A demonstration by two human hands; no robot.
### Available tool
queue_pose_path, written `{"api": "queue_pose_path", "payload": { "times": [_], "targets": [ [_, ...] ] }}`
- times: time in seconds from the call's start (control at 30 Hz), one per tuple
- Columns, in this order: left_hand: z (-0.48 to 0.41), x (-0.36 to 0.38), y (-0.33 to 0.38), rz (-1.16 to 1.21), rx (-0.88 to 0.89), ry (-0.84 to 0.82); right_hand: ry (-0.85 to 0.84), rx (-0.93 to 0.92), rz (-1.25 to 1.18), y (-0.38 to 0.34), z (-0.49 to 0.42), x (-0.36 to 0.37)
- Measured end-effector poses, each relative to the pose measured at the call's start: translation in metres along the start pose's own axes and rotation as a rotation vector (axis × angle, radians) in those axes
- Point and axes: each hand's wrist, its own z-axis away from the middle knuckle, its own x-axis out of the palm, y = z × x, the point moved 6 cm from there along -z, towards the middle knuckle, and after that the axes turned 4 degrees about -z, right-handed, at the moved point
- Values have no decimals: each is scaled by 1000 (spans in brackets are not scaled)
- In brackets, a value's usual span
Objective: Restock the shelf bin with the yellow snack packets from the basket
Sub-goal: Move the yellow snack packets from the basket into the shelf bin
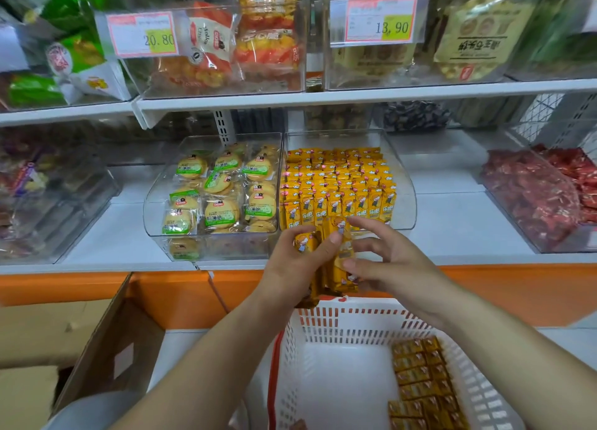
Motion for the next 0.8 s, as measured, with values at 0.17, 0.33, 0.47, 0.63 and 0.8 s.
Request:
{"api": "queue_pose_path", "payload": {
  "times": [0.17,0.33,0.47,0.63,0.8],
  "targets": [
    [-2,-2,-2,17,-22,-9,-50,5,-91,-3,-4,4],
    [-10,-15,-5,84,-43,-26,19,-2,-189,-1,-12,-3],
    [-12,-29,-5,35,-22,20,128,-65,-214,-10,-18,-13],
    [-15,-56,2,6,9,85,337,-196,36,-32,-43,-32],
    [-13,-82,6,-23,30,162,367,-299,490,-41,-97,-21]
  ]
}}
